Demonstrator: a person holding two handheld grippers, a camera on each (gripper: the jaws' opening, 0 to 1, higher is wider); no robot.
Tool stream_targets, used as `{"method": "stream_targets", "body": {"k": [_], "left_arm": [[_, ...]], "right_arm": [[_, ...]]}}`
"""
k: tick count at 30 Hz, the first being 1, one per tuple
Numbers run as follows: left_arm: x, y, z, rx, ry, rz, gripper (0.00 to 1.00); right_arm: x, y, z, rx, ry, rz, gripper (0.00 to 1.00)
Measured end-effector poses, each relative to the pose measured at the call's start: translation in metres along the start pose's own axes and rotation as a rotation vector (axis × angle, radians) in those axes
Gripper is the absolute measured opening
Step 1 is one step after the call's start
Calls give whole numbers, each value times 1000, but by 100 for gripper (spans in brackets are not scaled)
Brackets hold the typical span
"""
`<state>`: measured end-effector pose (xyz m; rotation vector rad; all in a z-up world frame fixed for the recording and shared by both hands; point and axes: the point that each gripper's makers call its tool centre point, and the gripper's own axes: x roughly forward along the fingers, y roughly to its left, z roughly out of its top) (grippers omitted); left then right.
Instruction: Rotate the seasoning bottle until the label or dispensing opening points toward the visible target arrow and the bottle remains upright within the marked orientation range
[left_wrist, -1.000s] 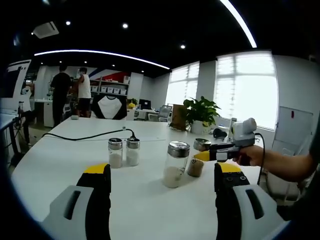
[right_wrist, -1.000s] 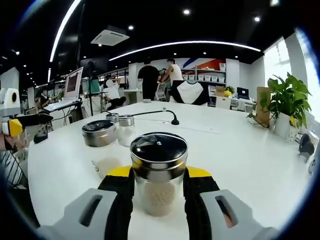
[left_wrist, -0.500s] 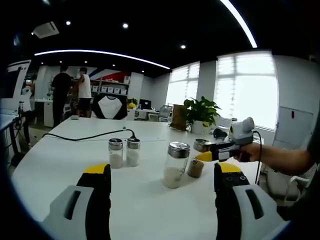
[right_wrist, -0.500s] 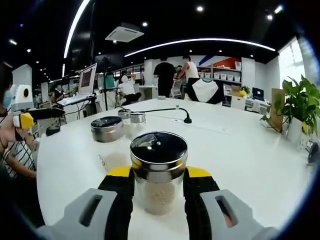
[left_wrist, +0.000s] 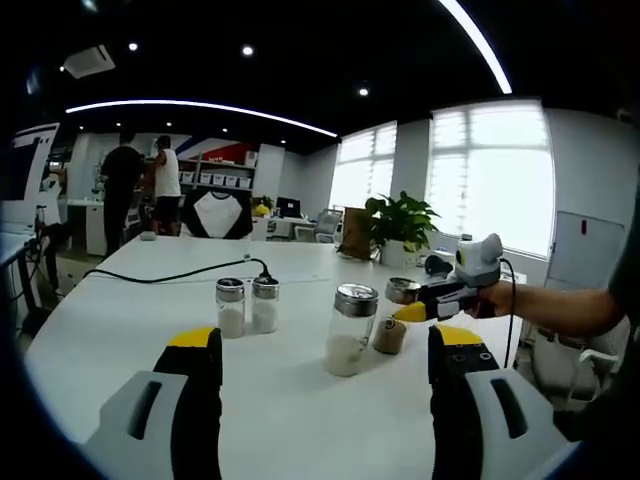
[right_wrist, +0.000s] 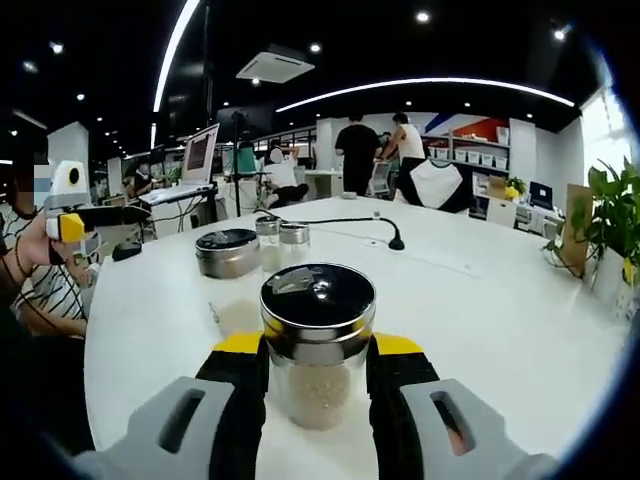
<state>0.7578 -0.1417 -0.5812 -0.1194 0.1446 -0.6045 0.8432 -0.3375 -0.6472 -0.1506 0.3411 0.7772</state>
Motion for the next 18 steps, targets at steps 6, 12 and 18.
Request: {"method": "stream_targets", "body": {"k": [6,12,18], "left_arm": [[2,0,2,1,2,-6,89],[3,0,3,-1,3,-6,89],[2,-1,5,4,2,-9,89]], "right_arm": [[-1,1,0,-20,0,58,37],[-2,2,0,-38,2,119,37],[-3,4,0,-48,6,157,37]]}}
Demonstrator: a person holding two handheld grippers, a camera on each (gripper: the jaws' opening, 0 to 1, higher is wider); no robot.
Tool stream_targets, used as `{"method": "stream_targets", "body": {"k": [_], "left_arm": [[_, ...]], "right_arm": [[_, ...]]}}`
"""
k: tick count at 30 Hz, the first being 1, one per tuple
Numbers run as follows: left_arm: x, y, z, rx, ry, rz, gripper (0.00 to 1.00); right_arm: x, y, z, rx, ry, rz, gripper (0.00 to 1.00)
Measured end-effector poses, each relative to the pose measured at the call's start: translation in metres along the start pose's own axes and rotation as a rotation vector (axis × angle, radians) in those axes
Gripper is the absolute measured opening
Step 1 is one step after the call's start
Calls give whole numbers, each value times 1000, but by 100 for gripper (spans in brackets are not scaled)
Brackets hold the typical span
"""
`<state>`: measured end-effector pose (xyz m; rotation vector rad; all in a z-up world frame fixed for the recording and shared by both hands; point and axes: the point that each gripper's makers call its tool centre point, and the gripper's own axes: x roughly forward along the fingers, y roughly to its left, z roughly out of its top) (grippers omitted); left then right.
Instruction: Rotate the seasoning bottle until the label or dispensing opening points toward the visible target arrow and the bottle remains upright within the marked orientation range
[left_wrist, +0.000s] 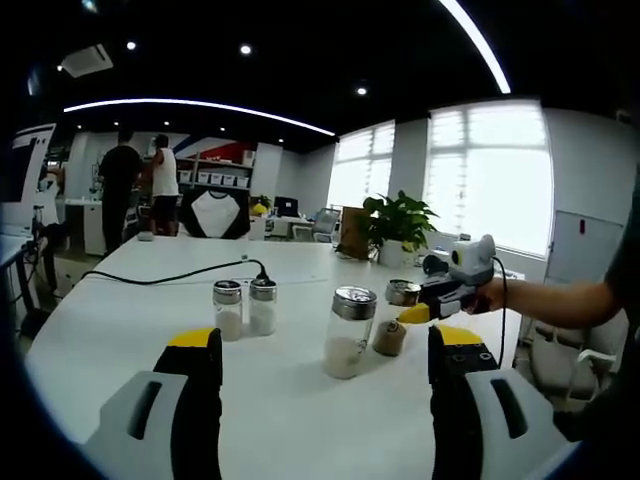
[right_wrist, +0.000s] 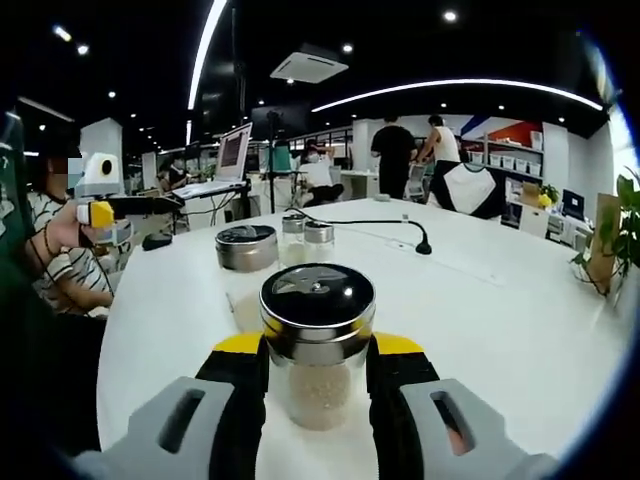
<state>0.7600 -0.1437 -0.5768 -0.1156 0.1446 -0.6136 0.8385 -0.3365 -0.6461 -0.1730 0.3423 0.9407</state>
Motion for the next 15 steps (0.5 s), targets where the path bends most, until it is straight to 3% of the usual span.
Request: {"method": "stream_targets", "body": {"k": [15], "left_arm": [[-1,0,0,-2,-3,2,89]], "right_arm": [[-1,1,-1,-4,20,14,38]]}}
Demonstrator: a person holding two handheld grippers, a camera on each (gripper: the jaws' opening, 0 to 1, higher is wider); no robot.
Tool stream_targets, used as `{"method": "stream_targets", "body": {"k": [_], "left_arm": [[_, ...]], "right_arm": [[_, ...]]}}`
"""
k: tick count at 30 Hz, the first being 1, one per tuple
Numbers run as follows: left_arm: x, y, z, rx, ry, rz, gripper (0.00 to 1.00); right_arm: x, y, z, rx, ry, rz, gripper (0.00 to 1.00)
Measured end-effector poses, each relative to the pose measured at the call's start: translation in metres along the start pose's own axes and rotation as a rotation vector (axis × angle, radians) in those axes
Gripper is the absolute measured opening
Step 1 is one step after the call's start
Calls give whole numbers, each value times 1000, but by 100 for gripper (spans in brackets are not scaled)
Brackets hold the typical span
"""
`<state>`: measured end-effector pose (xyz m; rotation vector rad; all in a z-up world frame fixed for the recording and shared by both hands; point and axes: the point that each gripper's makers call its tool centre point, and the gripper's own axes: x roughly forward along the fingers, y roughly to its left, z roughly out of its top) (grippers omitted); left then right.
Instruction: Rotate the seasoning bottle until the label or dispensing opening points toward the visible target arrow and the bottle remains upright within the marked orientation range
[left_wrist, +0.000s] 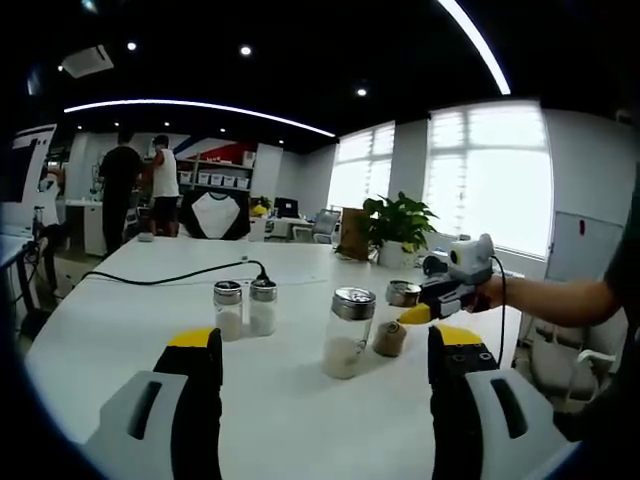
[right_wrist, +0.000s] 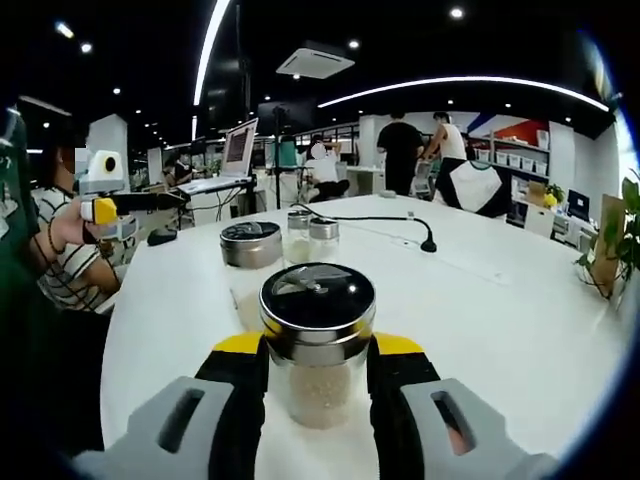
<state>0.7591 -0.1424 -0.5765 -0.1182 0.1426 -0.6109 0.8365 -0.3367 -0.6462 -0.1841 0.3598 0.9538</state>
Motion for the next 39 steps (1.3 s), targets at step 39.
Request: {"method": "stream_targets", "body": {"k": [39], "left_arm": [[4,-6,-12,-9,14,-18,89]], "right_arm": [[-14,-4,-1,261,-136,-480,55]]}}
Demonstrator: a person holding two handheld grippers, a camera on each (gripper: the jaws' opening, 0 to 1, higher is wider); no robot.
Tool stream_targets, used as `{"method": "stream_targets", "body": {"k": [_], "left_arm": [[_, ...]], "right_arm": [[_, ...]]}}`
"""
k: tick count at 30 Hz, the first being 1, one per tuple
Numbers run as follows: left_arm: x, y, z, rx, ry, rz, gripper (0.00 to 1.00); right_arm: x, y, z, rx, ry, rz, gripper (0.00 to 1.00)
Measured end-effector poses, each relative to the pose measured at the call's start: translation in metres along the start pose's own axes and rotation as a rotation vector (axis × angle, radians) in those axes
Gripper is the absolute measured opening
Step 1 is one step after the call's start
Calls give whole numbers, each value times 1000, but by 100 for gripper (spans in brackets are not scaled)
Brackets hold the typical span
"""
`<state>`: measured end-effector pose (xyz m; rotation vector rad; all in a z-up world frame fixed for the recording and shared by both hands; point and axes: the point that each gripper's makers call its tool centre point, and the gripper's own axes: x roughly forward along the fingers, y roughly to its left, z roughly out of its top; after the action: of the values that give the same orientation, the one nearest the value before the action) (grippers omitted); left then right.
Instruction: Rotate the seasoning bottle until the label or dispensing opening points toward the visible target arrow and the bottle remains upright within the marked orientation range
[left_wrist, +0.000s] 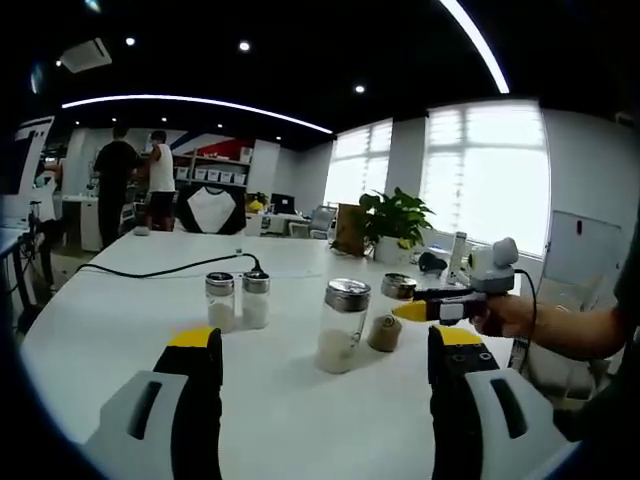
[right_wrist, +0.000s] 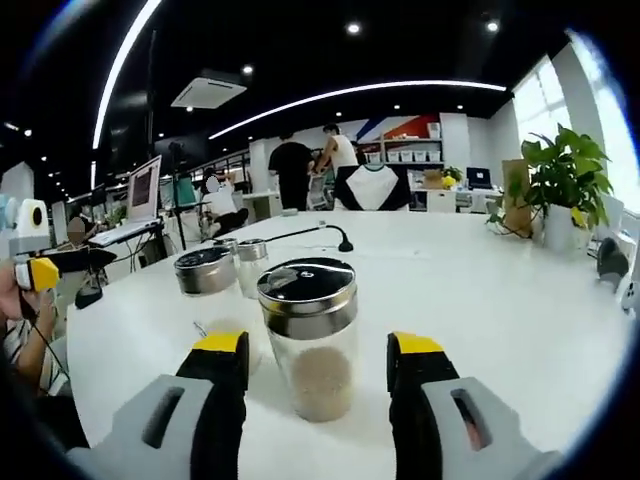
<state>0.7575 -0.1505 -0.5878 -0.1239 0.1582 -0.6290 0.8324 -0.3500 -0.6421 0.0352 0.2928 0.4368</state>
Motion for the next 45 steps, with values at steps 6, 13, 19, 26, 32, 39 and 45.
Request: {"method": "stream_targets", "body": {"k": [6,13,19,26,32,39,45], "left_arm": [[1,0,-1,0,2,0,89],[0,0,1,0,-2,3,89],[-1,2,-2,-5,3,9,89],[0,1,-2,-8,3,7,89],[0,2,1,-4,-7,5,89],[-2,8,2,-5,-11,21,89],[-3,7,4,-2,-16,20,89]], "right_arm": [[2,-3,-1,-5,-2,-130,55],[7,-7,-11,50,3,-216,54],[10,-9,-6,55,-12,-258,52],[15,-10,-8,22,3,-279,47],[19,-11,-10,4,30,-274,37],[18,-11,-11,-17,30,-275,37],[17,-10,-11,-24,28,-271,36]]}}
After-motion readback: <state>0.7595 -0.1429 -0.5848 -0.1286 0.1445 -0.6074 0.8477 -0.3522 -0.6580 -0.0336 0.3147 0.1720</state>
